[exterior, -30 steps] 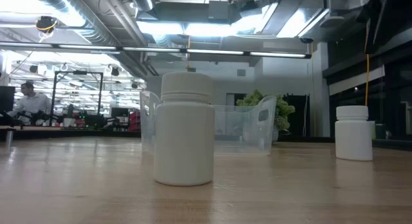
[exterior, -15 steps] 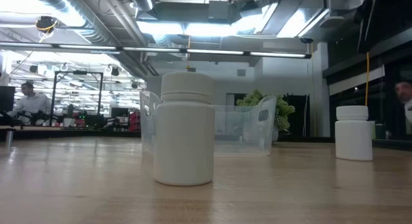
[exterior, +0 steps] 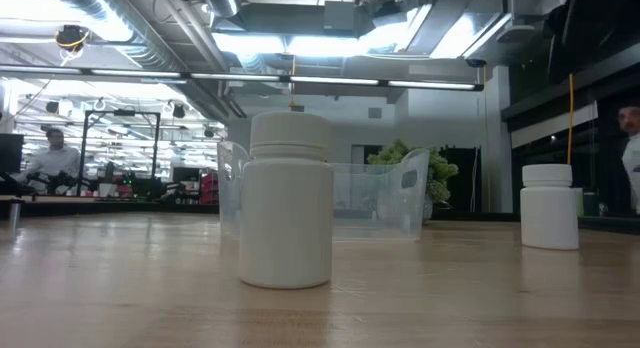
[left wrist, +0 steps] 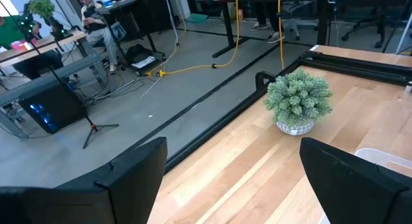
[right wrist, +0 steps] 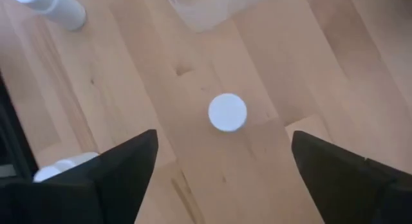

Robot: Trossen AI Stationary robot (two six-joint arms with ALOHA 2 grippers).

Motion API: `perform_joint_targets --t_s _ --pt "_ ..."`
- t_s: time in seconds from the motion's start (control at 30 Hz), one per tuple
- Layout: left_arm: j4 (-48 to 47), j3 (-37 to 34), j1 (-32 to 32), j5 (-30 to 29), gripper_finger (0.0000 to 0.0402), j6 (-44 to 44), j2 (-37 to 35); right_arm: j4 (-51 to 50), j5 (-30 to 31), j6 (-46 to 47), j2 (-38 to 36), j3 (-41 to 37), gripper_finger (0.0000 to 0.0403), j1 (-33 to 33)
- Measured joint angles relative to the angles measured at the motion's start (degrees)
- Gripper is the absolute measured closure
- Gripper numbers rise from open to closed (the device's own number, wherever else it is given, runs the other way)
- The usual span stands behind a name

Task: Pick and place pill bottles into a basket
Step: Put the white pill bottle into the transparent bin

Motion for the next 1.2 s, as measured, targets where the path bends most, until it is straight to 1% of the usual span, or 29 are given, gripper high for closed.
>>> perform_joint_targets --t_s 0.27,0.43,0.6,0.93,1.07,1.2 --pt "0.0 0.0 0.0 0.0 0.0054 -0.1 0.0 3.4 -0.2 -3.7 4.7 0.0 0.0048 -1.3" --pt "0.0 0.0 0.0 2.4 0.0054 -0.6 0.0 2.8 -3.6 -5.4 8.1 0.0 0.0048 -2.8" --pt "0.0 0.0 0.0 3.0 0.0054 -0.9 0.0 3.1 -6.6 -6.8 10.7 0.0 0.0048 -4.5" --pt "0.0 0.0 0.0 3.5 0.0054 -1.0 0.0 2.6 -6.9 -9.5 13.7 -0.1 0.0048 -8.0" --pt "0.0 0.0 0.0 3.8 0.0054 -1.0 0.0 4.3 -9.0 -9.4 13.8 -3.1 0.0048 -9.0" --pt "0.0 0.0 0.0 5.6 0.0054 0.1 0.0 6.4 -9.6 -8.0 13.8 -6.6 0.0048 -8.9"
